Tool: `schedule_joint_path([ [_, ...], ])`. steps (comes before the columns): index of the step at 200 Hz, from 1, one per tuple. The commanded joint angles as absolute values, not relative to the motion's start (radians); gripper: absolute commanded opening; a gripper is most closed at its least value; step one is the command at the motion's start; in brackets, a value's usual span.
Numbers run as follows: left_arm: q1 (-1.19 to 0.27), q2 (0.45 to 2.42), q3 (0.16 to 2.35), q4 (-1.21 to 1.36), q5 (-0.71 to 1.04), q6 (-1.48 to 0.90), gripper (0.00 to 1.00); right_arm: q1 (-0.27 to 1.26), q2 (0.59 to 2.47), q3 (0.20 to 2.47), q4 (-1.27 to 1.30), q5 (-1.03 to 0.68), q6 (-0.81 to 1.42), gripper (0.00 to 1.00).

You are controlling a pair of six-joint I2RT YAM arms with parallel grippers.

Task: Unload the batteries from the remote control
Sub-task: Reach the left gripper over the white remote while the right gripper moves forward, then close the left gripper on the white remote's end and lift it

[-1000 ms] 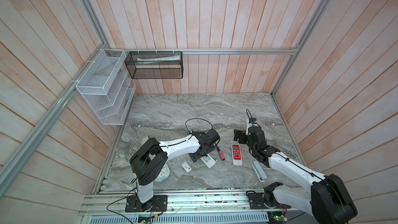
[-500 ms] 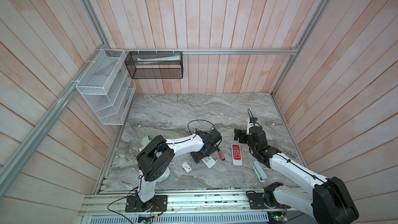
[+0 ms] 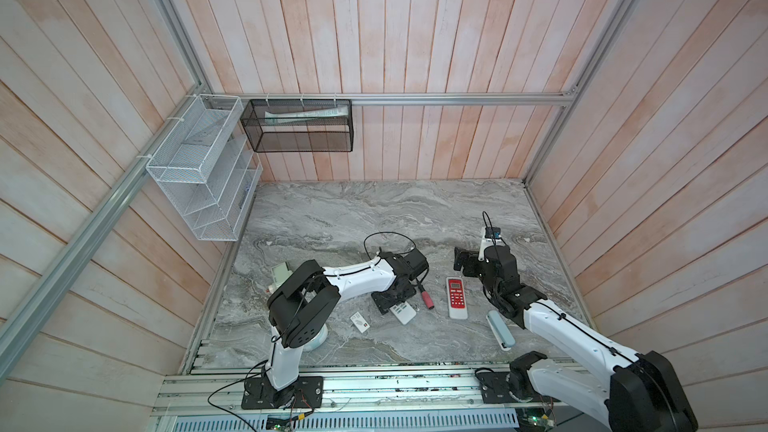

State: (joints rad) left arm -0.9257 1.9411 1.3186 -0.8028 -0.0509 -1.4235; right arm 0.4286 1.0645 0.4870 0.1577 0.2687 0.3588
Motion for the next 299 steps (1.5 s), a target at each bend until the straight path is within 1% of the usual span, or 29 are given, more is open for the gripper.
schedule_joint_path([
  [1, -0.919, 1.959, 1.313, -0.779, -0.037, -1.413, 0.72, 0.432, 1.058, 0.481, 0.165, 0.281, 0.348, 0.98],
  [15, -0.916, 1.959, 1.307, -0.767, -0.032, -1.406, 0.67, 0.431, 1.060, 0.483, 0.166, 0.276, 0.349, 0.98],
  [42, -0.912, 1.956, 1.295, -0.743, -0.022, -1.391, 0.61, 0.432, 1.063, 0.483, 0.169, 0.263, 0.350, 0.98],
  [54, -0.910, 1.949, 1.284, -0.721, -0.017, -1.383, 0.61, 0.431, 1.066, 0.484, 0.170, 0.259, 0.350, 0.98],
  [88, -0.894, 1.908, 1.233, -0.640, -0.017, -1.356, 0.55, 0.433, 1.075, 0.488, 0.174, 0.223, 0.347, 0.98],
  [125, -0.873, 1.846, 1.172, -0.567, -0.054, -1.331, 0.55, 0.431, 1.089, 0.495, 0.187, 0.150, 0.350, 0.98],
  [146, -0.867, 1.803, 1.127, -0.505, -0.102, -1.291, 0.54, 0.431, 1.106, 0.495, 0.204, 0.023, 0.337, 0.98],
  [177, -0.853, 1.717, 1.007, -0.311, -0.174, -1.233, 0.54, 0.431, 1.136, 0.482, 0.251, -0.224, 0.329, 0.97],
  [186, -0.843, 1.687, 0.975, -0.265, -0.181, -1.230, 0.54, 0.430, 1.148, 0.486, 0.257, -0.286, 0.336, 0.96],
  [212, -0.815, 1.608, 0.902, -0.130, -0.189, -1.172, 0.54, 0.434, 1.187, 0.501, 0.296, -0.462, 0.355, 0.87],
  [240, -0.795, 1.548, 0.872, -0.052, -0.196, -1.112, 0.54, 0.457, 1.245, 0.515, 0.382, -0.577, 0.404, 0.78],
  [278, -0.751, 1.499, 0.829, 0.061, -0.122, -1.074, 0.54, 0.529, 1.325, 0.564, 0.397, -0.576, 0.412, 0.68],
  [293, -0.741, 1.488, 0.820, 0.090, -0.094, -1.066, 0.54, 0.552, 1.363, 0.589, 0.400, -0.578, 0.405, 0.62],
  [299, -0.737, 1.487, 0.821, 0.097, -0.086, -1.059, 0.54, 0.557, 1.375, 0.598, 0.409, -0.577, 0.409, 0.61],
])
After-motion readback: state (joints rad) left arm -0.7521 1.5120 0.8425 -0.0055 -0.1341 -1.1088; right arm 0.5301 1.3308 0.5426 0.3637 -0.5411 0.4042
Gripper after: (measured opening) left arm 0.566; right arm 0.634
